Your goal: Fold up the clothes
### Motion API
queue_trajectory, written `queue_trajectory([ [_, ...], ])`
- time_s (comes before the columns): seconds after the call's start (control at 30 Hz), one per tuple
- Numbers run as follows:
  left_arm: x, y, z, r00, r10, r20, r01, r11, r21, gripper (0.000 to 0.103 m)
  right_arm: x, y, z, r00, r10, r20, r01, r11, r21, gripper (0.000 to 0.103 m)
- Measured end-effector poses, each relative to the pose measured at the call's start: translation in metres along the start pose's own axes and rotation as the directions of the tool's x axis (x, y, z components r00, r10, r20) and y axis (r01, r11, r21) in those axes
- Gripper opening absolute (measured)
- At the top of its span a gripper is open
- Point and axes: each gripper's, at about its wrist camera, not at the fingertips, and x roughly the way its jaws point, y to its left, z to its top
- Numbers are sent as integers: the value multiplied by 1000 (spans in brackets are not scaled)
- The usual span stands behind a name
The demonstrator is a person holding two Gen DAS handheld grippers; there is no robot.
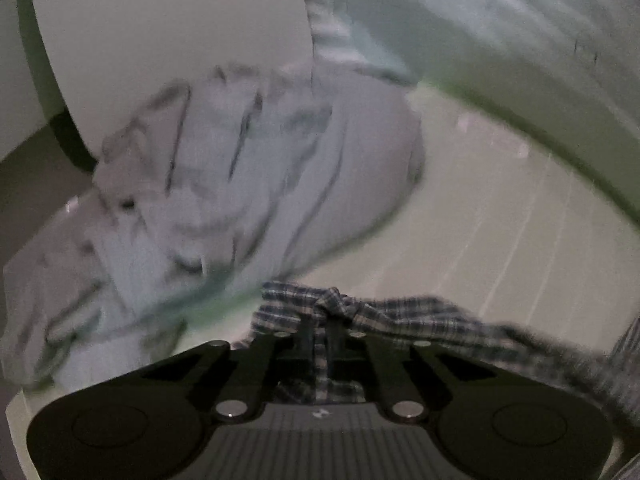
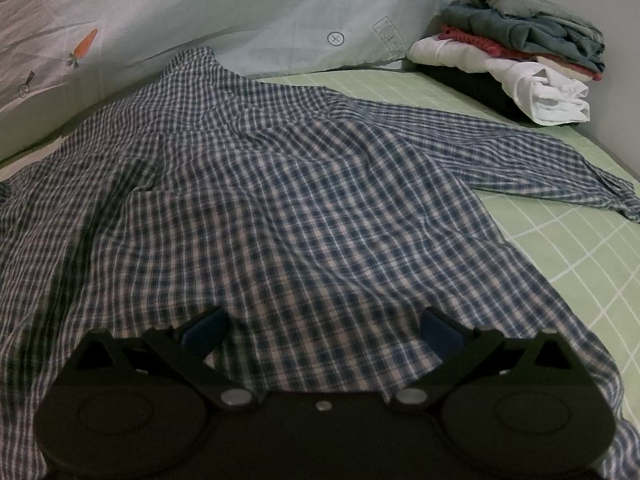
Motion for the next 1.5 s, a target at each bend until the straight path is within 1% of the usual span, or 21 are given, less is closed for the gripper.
queue_trajectory([
  [0.07,-24,3,12,990,-56,129,58,998,-11,6,0,0,-1,1000,-1,3,1,1000,1,103],
  [0.1,-37,4,17,977,-85,197,89,996,-10,5,0,1,-1,1000,-2,4,2,1000,2,103],
  [0.13,-54,5,19,949,-132,288,131,991,23,5,0,1,-1,1000,-2,6,2,1000,2,103],
  [0.17,-72,4,17,919,-156,363,136,987,80,5,0,1,-1,1000,-2,7,2,1000,3,103],
  [0.2,-84,2,12,901,-140,411,97,988,123,5,-1,2,-2,1000,-3,9,3,1000,4,103],
  [0.27,-94,2,-7,886,-85,456,13,987,159,6,-1,2,-3,1000,-4,14,4,1000,5,103],
  [0.3,-92,6,-20,894,-75,443,3,987,160,6,-1,2,-3,1000,-4,16,4,1000,6,103],
  [0.4,-63,25,-61,971,-28,236,-2,992,127,8,-2,3,-4,1000,-5,22,5,1000,6,103],
  [0.43,-56,32,-76,986,-19,169,1,994,111,10,-2,3,-4,1000,-5,21,5,1000,6,103],
  [0.53,-56,50,-108,999,-27,46,23,997,74,10,-2,3,-4,1000,-5,19,5,1000,6,103],
  [0.63,-62,66,-117,996,-83,-21,83,997,-6,13,-2,3,-4,1000,-4,20,4,1000,6,103],
  [0.73,-70,80,-107,992,-127,-8,125,986,-111,25,-2,3,-4,1000,-5,21,5,1000,6,103],
  [0.8,-71,90,-95,987,-163,5,160,962,-222,31,-2,4,-4,1000,-5,22,5,1000,7,103],
  [0.87,-68,98,-76,983,-185,18,180,928,-325,44,-2,4,-5,1000,-5,23,5,1000,7,103],
  [0.9,-64,98,-66,984,-178,17,172,917,-359,47,-2,4,-5,1000,-5,24,5,1000,8,103],
  [0.97,-55,97,-48,993,-121,-15,105,909,-402,56,-3,4,-5,1000,-5,24,5,1000,8,103],
  [1.03,-43,95,-33,997,-64,-45,41,915,-402,60,-3,4,-5,1000,-4,24,4,1000,7,103],
  [1.1,-31,94,-19,997,-9,-77,-23,917,-399,62,-2,3,-5,1000,-3,23,3,1000,7,103],
  [1.17,-18,91,-8,989,19,-148,-77,913,-401,62,-2,3,-4,1000,-3,22,2,1000,7,103],
  [1.23,-7,89,1,978,16,-209,-108,893,-437,62,-2,3,-4,1000,-3,21,3,1000,7,103],
  [1.5,23,78,12,946,-3,-323,-181,823,-538,66,-2,3,-3,1000,-3,20,2,1000,5,103],
])
